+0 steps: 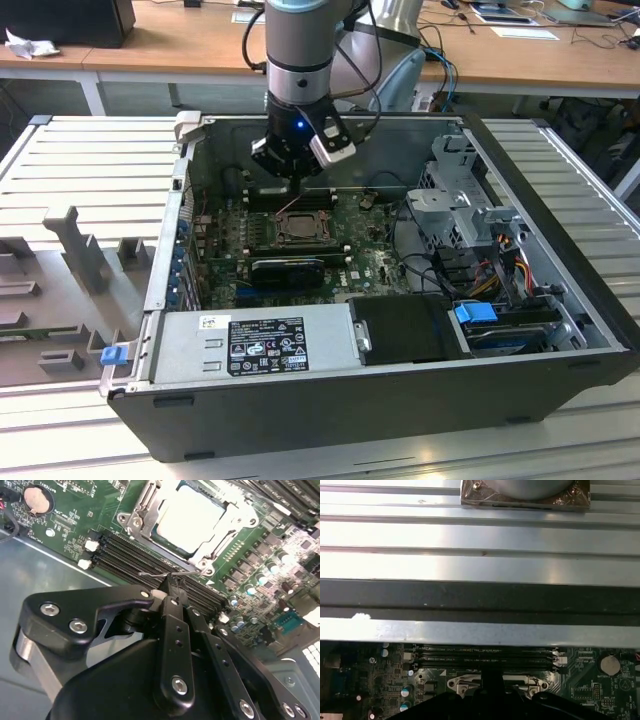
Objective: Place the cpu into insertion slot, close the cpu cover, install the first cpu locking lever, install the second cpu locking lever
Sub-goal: 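Install the first cpu locking lever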
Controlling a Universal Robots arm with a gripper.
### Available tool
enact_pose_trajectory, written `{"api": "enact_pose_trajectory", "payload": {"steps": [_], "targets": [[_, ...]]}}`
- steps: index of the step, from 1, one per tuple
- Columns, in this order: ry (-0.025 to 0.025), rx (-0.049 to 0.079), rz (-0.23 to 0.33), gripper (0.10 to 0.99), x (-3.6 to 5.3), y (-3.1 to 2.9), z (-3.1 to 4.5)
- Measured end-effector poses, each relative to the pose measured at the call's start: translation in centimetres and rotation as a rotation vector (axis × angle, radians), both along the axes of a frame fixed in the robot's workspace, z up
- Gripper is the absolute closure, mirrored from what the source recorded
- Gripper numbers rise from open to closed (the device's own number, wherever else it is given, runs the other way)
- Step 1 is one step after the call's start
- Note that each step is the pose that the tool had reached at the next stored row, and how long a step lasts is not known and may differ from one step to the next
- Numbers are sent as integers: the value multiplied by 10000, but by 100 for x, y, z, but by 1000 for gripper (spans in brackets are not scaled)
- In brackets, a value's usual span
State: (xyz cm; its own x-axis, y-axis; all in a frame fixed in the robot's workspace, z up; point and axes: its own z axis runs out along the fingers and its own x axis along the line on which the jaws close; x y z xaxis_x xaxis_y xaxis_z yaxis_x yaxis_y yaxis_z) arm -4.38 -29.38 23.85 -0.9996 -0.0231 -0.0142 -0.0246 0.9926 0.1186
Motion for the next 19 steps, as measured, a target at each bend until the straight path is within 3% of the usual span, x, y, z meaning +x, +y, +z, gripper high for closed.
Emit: {"api": "enact_pose_trajectory", "payload": {"steps": [7, 14, 19], "targets": [[-2, 3, 129, 980, 59, 45, -63], [-2, 4, 194, 980, 109, 45, -88], [-6, 2, 237, 980, 133, 45, -150]]}}
